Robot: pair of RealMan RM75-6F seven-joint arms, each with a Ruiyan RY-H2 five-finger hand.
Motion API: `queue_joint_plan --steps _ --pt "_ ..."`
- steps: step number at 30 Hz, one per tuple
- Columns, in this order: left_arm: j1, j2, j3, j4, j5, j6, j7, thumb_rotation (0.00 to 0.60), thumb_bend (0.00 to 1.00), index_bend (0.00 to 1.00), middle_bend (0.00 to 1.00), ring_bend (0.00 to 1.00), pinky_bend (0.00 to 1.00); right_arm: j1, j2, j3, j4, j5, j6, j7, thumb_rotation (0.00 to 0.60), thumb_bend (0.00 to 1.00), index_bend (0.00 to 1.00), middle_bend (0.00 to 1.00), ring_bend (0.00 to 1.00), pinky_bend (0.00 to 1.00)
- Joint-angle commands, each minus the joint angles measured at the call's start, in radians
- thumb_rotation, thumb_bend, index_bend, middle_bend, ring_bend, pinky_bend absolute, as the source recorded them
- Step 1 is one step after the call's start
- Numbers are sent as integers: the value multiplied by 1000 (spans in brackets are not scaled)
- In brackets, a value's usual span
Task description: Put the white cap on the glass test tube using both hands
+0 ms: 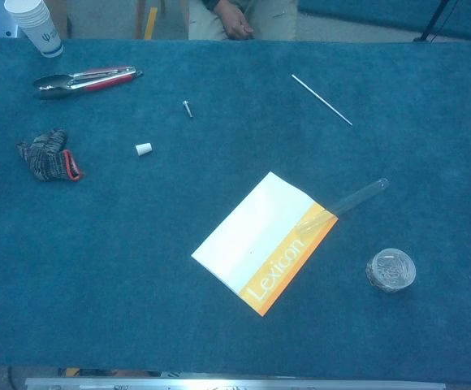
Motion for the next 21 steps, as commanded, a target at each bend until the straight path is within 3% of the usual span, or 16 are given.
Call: queue_joint_plan --steps 1,12,21 --pt "0 -1 1 0 1 -1 0 600 384 167 140 0 95 -1 0 0 1 1 0 1 600 332 169 165 98 276" --pt "-8 6 3 -2 5 -17 -2 600 384 171 143 0 95 -5 3 -3 4 -6 3 11 600 333 169 165 98 276" --pt "-40 42 15 -35 15 -89 -57 600 384 177 148 0 95 -2 9 4 -2 -13 4 20 600 333 169 165 98 276"
